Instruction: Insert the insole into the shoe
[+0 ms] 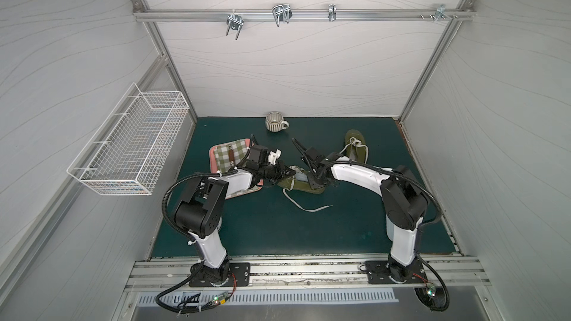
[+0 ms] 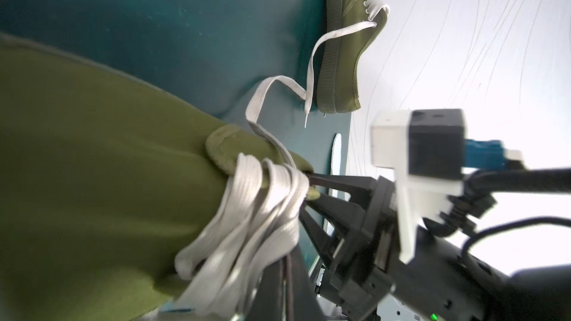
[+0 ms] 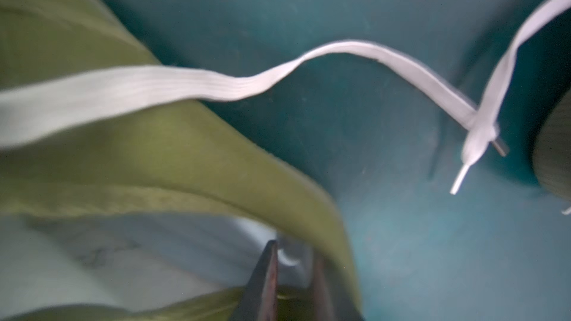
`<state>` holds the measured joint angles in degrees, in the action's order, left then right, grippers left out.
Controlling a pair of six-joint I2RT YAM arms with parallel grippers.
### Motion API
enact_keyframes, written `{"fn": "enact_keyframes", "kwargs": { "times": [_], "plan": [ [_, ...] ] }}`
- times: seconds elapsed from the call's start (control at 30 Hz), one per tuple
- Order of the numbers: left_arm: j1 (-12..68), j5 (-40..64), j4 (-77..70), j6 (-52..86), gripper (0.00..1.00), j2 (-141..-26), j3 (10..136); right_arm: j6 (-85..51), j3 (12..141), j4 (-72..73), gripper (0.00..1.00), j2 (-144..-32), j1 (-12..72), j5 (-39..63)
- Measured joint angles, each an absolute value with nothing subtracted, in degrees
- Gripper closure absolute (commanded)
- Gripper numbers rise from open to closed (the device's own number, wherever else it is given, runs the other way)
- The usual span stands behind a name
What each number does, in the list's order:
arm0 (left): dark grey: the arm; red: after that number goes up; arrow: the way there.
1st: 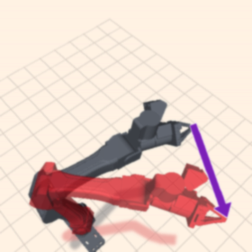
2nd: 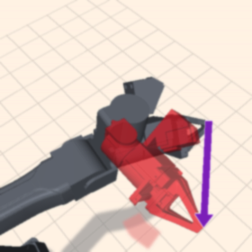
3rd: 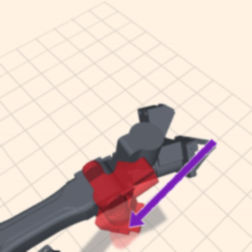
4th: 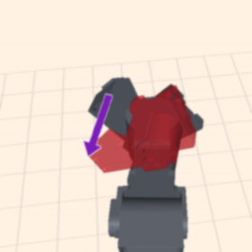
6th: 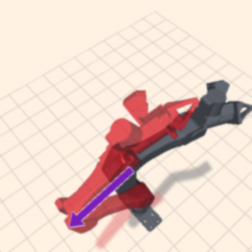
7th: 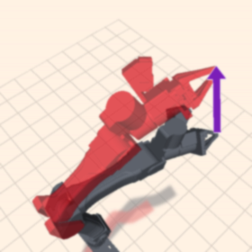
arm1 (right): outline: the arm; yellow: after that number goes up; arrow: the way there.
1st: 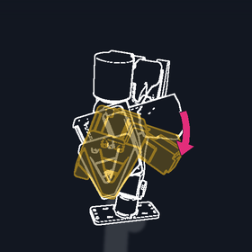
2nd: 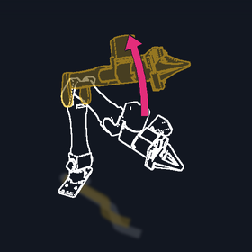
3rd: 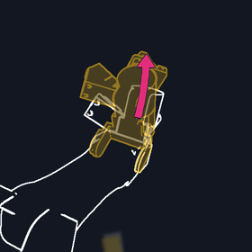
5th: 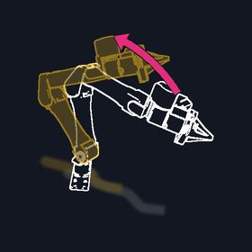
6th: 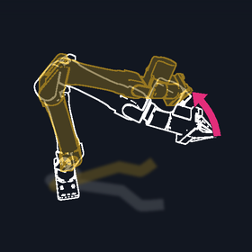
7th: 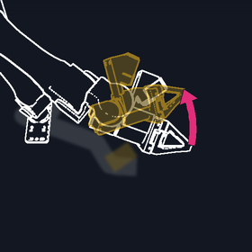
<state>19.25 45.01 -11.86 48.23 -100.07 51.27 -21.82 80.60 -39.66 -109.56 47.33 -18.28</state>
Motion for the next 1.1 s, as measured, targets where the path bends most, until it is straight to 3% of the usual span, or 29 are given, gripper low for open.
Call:
{"fn": "enact_keyframes", "kwargs": {
  "times": [0.27,0.57,1.1],
  "plan": [
    [19.3,45.1,-11.8,48.2,1.0,-100.1,51.3,-20.8,84.6,-42.5,0.62,-109.5,53.0,-22.9],
    [19.3,45.5,-11.8,48.2,1.0,-100.1,51.3,-20.0,81.5,-42.8,0.61,-109.3,48.3,-22.5],
    [19.3,45.9,-11.4,48.0,1.0,-100.1,51.3,-17.2,85.6,-48.4,0.46,-111.3,48.8,-29.1]
  ]
}}
